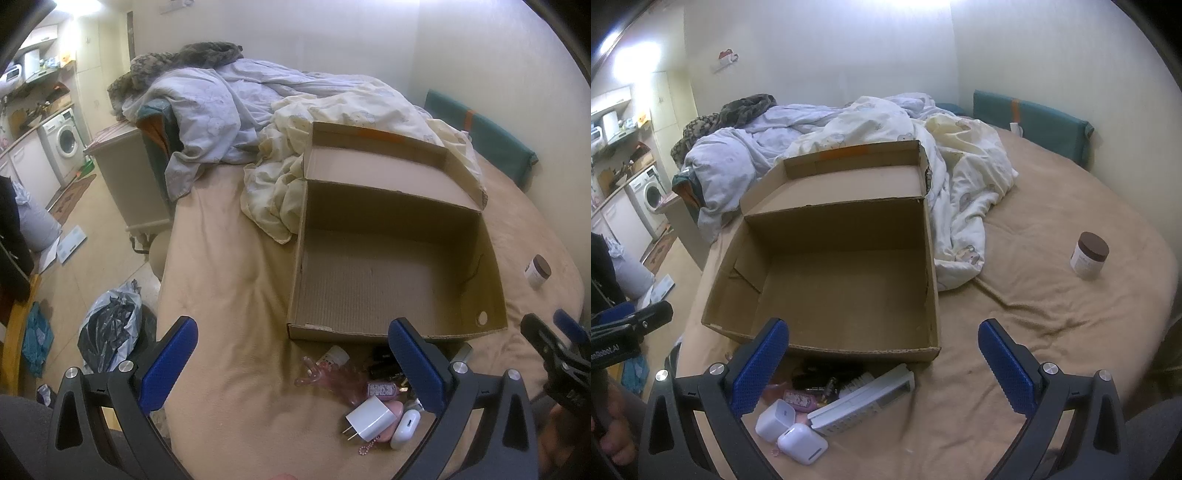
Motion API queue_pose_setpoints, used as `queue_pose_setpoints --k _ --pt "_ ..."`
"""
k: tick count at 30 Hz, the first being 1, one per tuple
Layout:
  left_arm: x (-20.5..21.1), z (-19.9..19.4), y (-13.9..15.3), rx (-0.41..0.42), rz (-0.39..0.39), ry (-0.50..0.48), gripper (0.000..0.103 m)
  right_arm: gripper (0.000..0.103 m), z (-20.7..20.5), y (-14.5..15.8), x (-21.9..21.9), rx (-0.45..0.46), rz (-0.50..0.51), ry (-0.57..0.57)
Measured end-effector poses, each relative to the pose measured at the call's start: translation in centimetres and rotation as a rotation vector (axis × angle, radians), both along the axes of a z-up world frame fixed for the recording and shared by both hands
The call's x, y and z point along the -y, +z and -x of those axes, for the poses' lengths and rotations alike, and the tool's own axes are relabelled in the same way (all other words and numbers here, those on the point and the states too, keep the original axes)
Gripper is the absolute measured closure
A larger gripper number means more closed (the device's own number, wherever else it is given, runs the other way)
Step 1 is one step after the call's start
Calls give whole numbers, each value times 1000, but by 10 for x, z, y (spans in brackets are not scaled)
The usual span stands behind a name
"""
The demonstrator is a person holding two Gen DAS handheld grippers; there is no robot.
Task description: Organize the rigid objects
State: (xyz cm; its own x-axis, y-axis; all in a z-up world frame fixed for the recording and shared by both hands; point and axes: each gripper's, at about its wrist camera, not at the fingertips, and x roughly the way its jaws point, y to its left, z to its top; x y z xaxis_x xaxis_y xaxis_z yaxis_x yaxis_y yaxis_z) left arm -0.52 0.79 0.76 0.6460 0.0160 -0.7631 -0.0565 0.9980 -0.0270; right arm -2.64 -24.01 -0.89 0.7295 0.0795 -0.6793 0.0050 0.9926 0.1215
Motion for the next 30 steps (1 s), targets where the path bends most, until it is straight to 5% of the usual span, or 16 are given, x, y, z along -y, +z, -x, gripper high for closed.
queue_pose_setpoints --k 30 --pt "2 -1 1 3 -9 4 0 0 1 1 2 5 -18 2"
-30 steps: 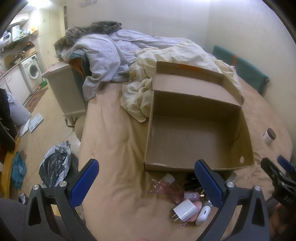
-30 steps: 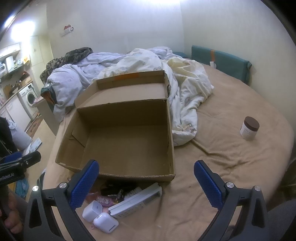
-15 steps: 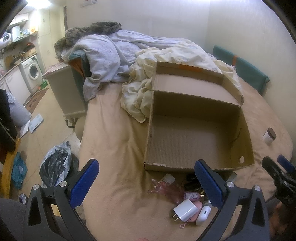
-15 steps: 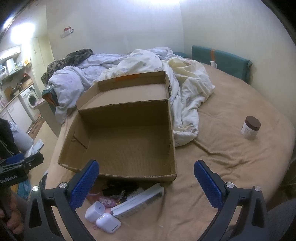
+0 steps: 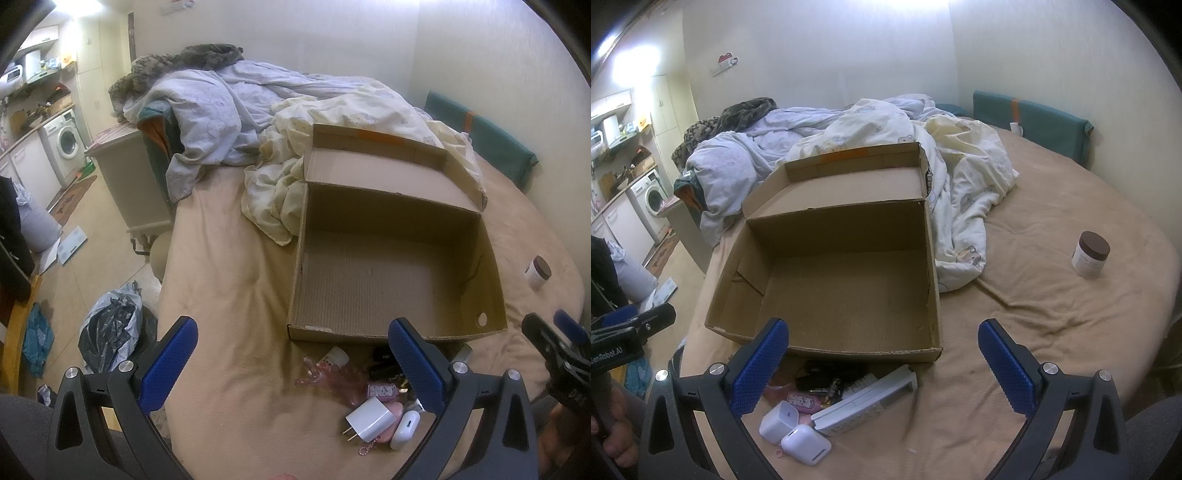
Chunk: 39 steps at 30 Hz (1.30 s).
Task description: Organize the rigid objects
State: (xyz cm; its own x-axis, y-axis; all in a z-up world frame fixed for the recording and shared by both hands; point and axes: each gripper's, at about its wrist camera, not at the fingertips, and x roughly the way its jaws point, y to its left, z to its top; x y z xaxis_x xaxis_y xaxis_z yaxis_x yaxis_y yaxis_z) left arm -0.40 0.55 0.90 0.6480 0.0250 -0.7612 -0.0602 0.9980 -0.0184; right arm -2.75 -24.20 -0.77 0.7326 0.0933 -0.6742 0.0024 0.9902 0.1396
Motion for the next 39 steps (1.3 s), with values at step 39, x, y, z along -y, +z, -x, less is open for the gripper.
queue_pose_setpoints --k 39 --pt "0 -1 -5 -19 8 -18 0 0 1 -5 9 -29 -36 1"
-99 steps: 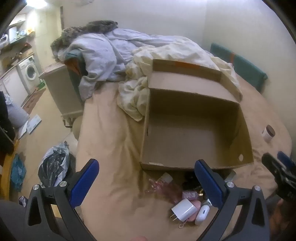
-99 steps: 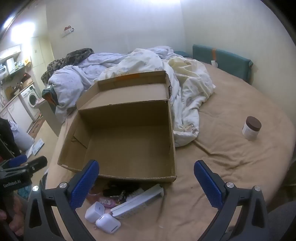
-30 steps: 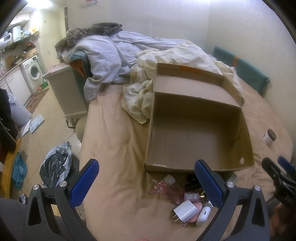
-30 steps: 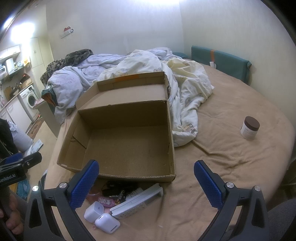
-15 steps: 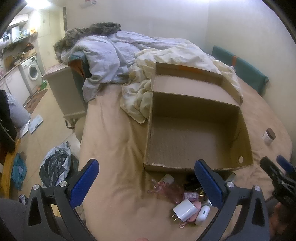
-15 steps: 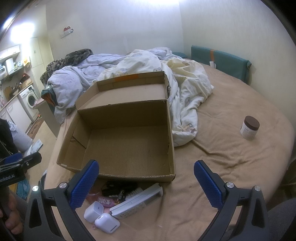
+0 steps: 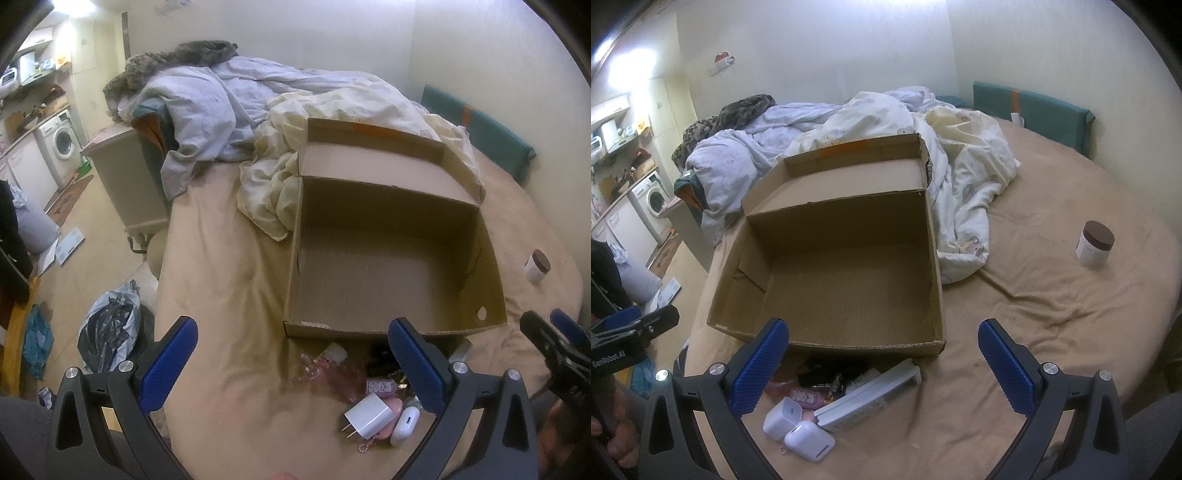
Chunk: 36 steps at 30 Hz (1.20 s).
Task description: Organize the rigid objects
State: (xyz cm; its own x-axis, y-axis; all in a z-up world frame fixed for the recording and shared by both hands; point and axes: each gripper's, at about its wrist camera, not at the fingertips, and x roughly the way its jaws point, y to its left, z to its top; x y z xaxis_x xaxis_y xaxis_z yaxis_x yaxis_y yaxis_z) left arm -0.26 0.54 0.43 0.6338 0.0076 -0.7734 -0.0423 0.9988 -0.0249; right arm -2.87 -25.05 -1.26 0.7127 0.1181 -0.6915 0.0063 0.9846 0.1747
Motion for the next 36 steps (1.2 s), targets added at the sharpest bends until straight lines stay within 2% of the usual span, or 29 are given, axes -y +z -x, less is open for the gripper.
queue_pose_setpoints --k 7,14,25,30,33,36 --pt "-11 -2 -4 -20 14 33 0 0 -4 -5 -1 -34 -21 -9" --pt "-20 -5 -15 -57 -16 56 0 0 -7 -6 -4 -62 -64 2" --pt "8 -16 -34 -132 -72 -38 0 0 -5 -8 9 -106 -111 -19" --pt "28 -25 -44 -180 -151 -96 0 0 -7 -9 21 -128 -140 -54" --pt "35 -36 -59 -242 -186 -120 0 0 -7 -8 25 -134 -165 -58" --pt "32 -54 -76 -290 -197 -98 1 0 -7 -8 28 -141 -184 -60"
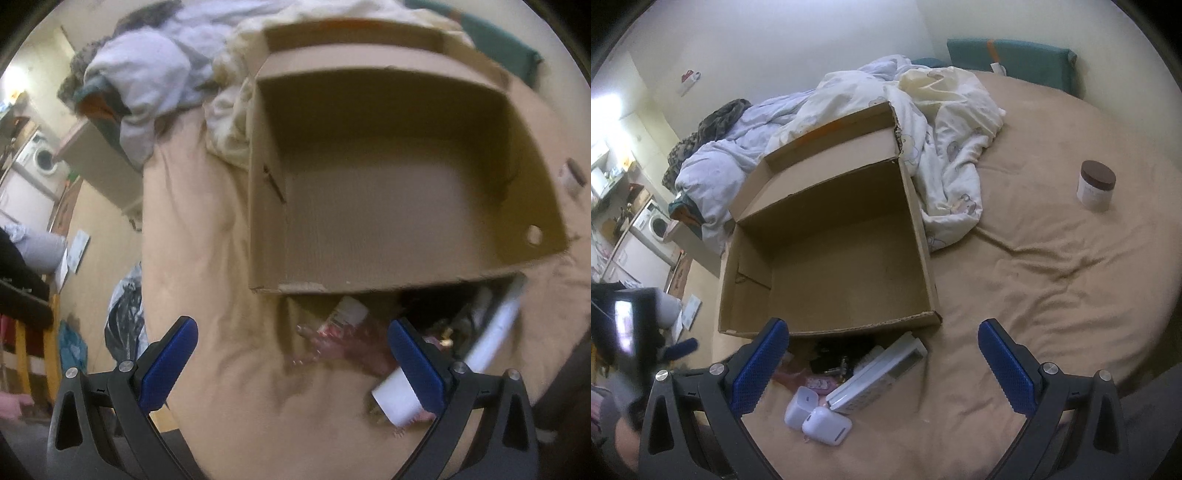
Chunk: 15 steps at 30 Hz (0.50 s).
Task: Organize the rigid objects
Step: 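Grasp the pink comb with the left gripper while the right gripper approaches the earbud case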
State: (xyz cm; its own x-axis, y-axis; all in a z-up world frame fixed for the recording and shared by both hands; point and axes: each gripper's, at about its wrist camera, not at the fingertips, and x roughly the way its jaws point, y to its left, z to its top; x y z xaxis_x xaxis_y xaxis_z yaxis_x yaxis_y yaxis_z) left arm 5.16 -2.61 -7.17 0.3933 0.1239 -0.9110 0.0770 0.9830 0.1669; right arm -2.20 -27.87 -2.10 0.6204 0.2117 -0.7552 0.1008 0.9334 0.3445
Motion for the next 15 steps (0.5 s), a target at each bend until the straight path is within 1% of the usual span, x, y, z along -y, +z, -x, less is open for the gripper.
queue_pose_setpoints --k 1,4,7,9,11,13,15 --pt "-1 -5 -5 -7 -6 5 1 0 0 -1 1 -4 -9 -1" --pt "6 -21 -29 -103 -47 -11 1 0 -1 -4 5 -21 -33 -2" --pt "23 -25 -51 -170 -123 -72 1 0 -2 -7 8 -38 -56 -2" --pt "27 -28 -65 -207 -159 -66 1 0 -3 -8 9 -42 -64 -6" --pt "29 -31 -73 -219 -163 -66 1 0 -4 -8 11 -44 -73 -7" --pt "34 -32 -78 -227 -175 -86 1 0 -4 -8 12 -50 -82 -9" --pt "41 -31 -86 -267 -175 -115 1 0 -5 -10 12 -58 -88 -8"
